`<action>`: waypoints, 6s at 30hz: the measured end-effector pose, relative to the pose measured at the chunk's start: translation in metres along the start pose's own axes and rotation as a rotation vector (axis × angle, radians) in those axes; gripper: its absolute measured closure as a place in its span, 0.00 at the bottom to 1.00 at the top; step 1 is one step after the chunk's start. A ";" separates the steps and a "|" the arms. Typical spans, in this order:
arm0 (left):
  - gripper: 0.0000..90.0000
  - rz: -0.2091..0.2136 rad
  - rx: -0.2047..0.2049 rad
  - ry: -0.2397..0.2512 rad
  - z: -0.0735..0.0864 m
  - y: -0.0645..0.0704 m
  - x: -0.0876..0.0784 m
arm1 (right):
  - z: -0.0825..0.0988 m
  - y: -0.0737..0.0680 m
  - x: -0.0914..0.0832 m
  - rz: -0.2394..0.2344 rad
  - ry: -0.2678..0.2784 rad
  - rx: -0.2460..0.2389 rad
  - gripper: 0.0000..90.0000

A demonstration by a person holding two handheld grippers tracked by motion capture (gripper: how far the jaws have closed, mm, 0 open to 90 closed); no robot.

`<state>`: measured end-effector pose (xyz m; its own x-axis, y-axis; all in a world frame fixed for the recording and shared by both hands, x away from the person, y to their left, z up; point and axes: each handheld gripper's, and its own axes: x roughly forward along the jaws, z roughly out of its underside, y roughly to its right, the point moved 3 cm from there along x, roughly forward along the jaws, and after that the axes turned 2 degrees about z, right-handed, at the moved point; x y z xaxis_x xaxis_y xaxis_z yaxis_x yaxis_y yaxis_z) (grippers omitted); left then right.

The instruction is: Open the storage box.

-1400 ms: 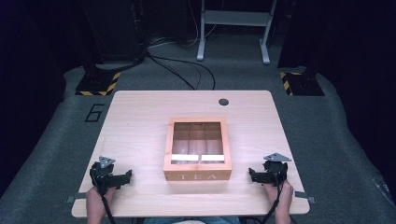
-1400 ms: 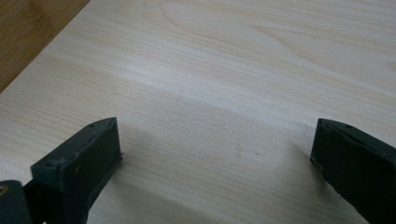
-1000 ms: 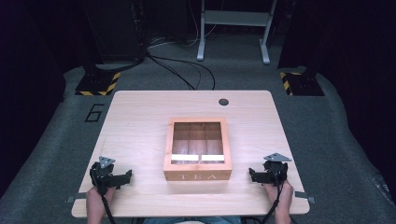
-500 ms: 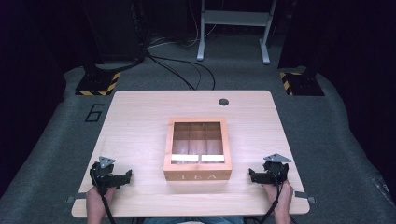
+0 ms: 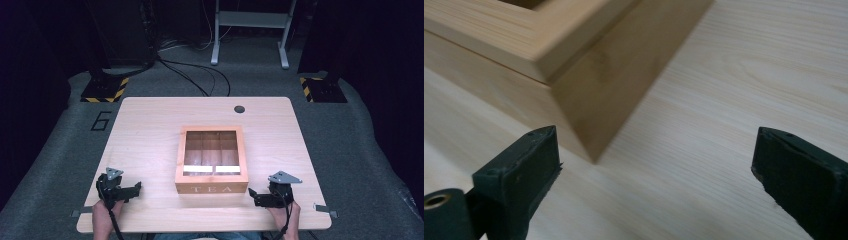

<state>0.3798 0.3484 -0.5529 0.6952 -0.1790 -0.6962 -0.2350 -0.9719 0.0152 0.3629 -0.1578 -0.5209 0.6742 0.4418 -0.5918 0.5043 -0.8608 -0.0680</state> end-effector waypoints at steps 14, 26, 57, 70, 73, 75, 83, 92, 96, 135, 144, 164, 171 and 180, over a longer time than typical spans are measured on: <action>0.00 0.000 0.000 0.000 0.000 0.000 0.000 | -0.013 -0.032 0.000 -0.085 0.083 -0.081 0.43; 0.00 0.000 0.000 0.000 0.000 0.000 0.000 | -0.012 -0.032 -0.004 -0.098 0.125 -0.105 0.66; 0.00 0.000 -0.008 0.006 0.000 0.000 0.000 | -0.014 -0.035 -0.009 -0.099 0.207 -0.082 0.71; 0.00 0.001 0.000 0.000 0.000 0.000 0.000 | -0.021 -0.035 -0.010 -0.077 0.242 -0.096 0.70; 0.00 0.000 0.000 -0.001 0.000 0.000 0.000 | -0.023 -0.036 -0.008 -0.060 0.254 -0.097 0.69; 0.00 0.001 0.000 0.000 0.000 0.000 0.000 | -0.025 -0.036 -0.008 -0.054 0.260 -0.101 0.68; 0.00 0.000 0.000 -0.001 0.000 0.000 0.000 | -0.029 -0.039 -0.005 -0.018 0.290 -0.085 0.64; 0.00 0.001 0.000 -0.001 0.000 0.000 0.000 | -0.037 -0.039 -0.004 0.027 0.356 -0.071 0.61; 0.00 0.000 0.000 -0.001 0.000 0.000 0.000 | -0.043 -0.038 -0.005 0.029 0.373 -0.064 0.60; 0.00 0.000 -0.008 0.006 0.000 0.000 0.000 | -0.104 -0.027 -0.011 0.024 0.446 0.035 0.63; 0.00 -0.001 -0.009 0.007 0.000 0.000 0.000 | -0.124 -0.022 -0.014 0.012 0.406 0.057 0.63; 0.00 0.001 -0.001 0.000 0.000 0.000 0.000 | -0.158 -0.012 -0.015 0.002 0.368 0.063 0.63; 0.00 0.000 0.000 0.001 0.000 0.000 0.000 | -0.169 -0.008 -0.013 0.002 0.366 0.064 0.64; 0.00 0.000 0.001 0.000 0.000 0.000 0.000 | -0.181 -0.003 -0.011 -0.005 0.364 0.068 0.64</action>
<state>0.3798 0.3484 -0.5529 0.6953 -0.1794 -0.6960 -0.2356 -0.9717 0.0151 0.4517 -0.1142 -0.3693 0.8260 0.4961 -0.2677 0.4791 -0.8680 -0.1303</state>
